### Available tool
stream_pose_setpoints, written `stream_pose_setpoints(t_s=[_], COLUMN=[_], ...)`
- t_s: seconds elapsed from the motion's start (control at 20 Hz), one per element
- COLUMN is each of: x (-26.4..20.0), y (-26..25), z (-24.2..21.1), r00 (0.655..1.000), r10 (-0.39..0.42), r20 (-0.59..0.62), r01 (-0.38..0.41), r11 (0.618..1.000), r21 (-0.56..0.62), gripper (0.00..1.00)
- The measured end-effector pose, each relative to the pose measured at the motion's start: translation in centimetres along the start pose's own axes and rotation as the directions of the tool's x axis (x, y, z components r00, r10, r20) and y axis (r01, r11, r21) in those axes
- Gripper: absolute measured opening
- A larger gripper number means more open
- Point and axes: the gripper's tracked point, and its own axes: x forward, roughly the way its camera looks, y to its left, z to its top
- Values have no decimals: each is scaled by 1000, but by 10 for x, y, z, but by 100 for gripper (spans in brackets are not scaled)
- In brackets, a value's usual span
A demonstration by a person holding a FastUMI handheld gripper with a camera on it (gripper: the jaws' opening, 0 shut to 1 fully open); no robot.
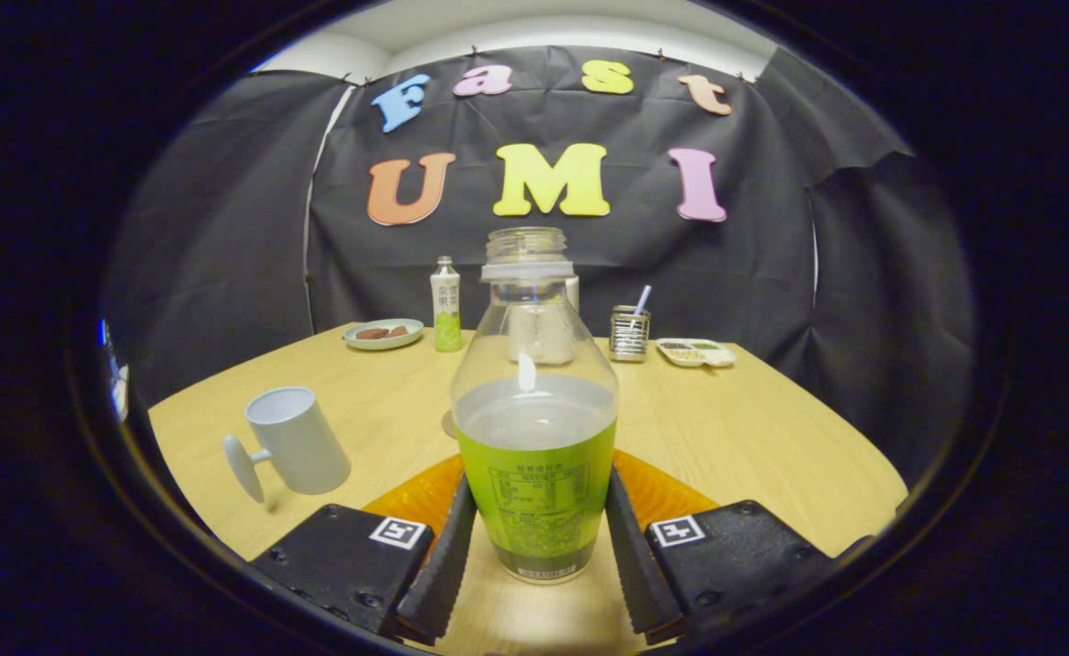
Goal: Take the bottle from table, then pour the juice into the cup, finally place the bottle on the coaster
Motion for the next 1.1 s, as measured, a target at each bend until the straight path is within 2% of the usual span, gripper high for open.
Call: stream_pose_setpoints(t_s=[0.35, 0.6, 0.9, 1.1], x=[9, 16, 20, 25], y=[2, -4, 0, 6], z=[33, 46, 59, 64], r00=[1000, 996, 991, 985], r10=[-21, -72, -130, -170], r20=[-19, -44, -25, 11], r01=[16, 49, 91, 127], r11=[969, 915, 812, 692], r21=[-246, -401, -576, -711], gripper=[73, 73, 73, 73])
